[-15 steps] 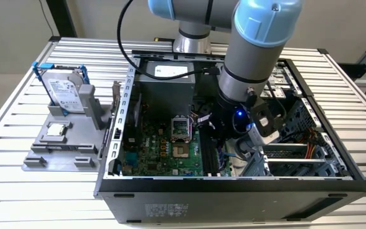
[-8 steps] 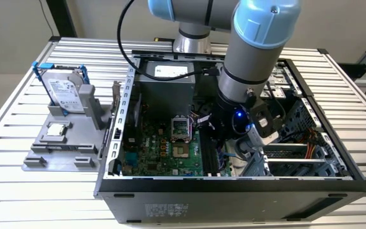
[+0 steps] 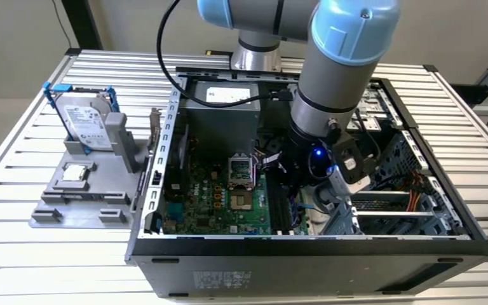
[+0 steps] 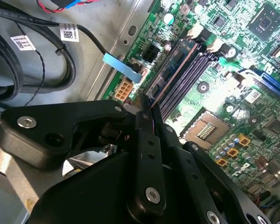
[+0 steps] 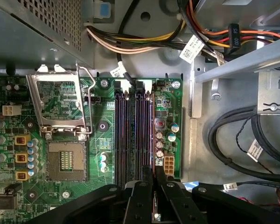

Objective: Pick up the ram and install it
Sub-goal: 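Insert the ram into the slot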

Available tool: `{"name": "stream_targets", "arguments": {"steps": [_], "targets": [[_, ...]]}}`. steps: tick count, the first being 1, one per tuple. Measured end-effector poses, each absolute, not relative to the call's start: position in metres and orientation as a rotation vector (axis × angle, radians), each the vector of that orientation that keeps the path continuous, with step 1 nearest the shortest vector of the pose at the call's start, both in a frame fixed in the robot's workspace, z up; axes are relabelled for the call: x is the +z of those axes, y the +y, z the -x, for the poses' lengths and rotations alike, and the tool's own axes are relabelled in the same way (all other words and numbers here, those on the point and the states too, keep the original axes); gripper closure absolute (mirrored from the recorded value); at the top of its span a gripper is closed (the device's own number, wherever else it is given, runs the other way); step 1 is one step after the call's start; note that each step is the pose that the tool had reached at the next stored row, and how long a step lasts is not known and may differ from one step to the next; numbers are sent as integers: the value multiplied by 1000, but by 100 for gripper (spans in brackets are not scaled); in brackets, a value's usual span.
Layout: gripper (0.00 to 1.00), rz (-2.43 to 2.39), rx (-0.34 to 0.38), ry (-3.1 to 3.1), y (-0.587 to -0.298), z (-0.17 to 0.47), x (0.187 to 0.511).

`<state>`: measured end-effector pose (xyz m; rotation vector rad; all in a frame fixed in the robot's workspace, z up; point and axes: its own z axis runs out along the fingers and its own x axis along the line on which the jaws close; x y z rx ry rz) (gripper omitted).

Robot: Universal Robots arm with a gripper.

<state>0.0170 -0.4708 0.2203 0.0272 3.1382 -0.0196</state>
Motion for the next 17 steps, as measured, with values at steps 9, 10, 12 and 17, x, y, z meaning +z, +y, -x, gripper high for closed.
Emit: {"name": "stream_targets", "arguments": {"steps": [9, 10, 12, 17], "targets": [[100, -27, -19, 3140, -471, -15, 220], [100, -27, -19, 3140, -471, -15, 220], [100, -27, -19, 3141, -471, -15, 219], [100, -27, -20, 3143, -471, -15, 217]]}}
